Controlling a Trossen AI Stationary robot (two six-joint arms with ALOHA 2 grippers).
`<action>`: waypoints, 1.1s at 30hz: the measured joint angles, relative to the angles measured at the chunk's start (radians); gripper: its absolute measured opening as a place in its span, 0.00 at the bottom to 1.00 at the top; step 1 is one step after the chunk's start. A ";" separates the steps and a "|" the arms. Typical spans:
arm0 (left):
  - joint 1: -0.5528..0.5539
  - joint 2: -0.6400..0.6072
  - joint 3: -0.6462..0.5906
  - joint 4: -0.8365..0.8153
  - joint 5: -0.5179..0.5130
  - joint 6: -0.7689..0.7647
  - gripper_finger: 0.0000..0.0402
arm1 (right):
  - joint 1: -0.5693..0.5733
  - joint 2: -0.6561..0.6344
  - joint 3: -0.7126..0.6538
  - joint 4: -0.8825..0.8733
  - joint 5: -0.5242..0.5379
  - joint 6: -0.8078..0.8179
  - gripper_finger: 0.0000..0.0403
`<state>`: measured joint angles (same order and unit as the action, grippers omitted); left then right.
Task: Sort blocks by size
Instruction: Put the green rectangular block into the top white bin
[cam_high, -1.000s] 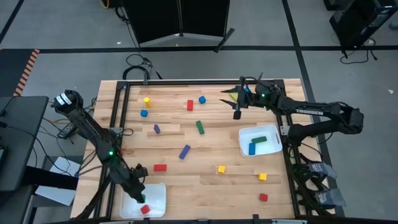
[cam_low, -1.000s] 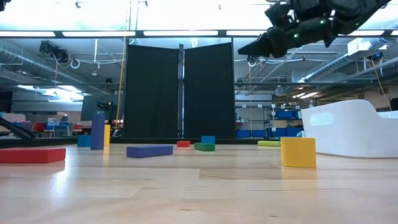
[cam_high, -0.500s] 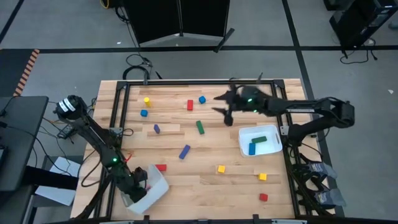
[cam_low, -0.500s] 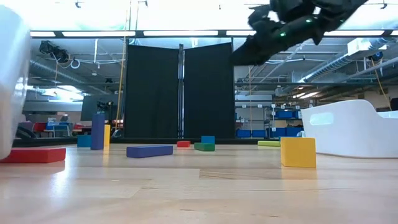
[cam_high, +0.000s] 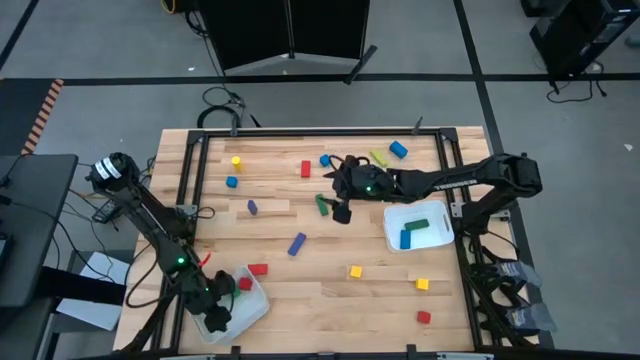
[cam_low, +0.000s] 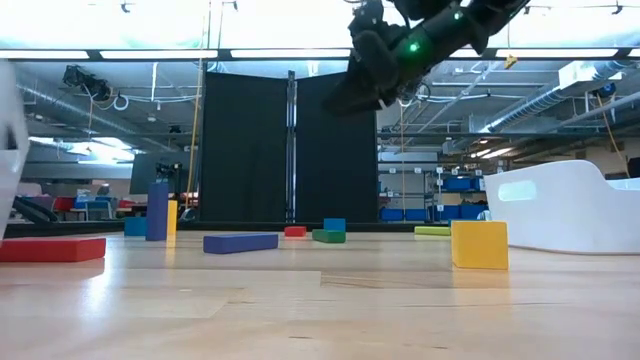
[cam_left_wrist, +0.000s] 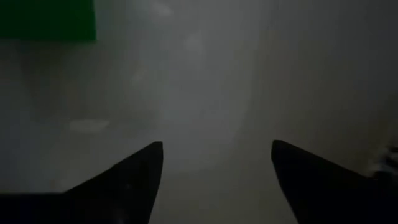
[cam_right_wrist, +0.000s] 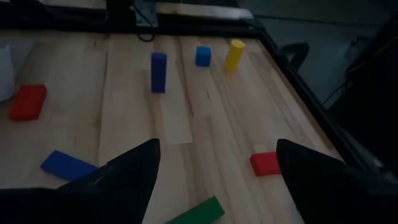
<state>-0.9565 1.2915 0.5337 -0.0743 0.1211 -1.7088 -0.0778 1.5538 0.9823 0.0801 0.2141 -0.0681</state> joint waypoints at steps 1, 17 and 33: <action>0.000 0.000 0.011 -0.023 0.000 0.009 0.75 | 0.007 -0.002 0.001 0.002 0.006 -0.003 0.83; 0.001 0.000 0.293 -0.402 -0.109 0.274 0.74 | 0.029 -0.001 0.001 -0.163 0.202 0.250 0.83; 0.001 -0.043 0.569 -0.772 -0.941 0.848 0.74 | 0.072 0.290 0.000 -0.091 0.210 0.560 0.83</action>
<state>-0.9558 1.2487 1.1030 -0.8466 -0.8202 -0.8604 -0.0056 1.8443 0.9821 -0.0113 0.4246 0.4924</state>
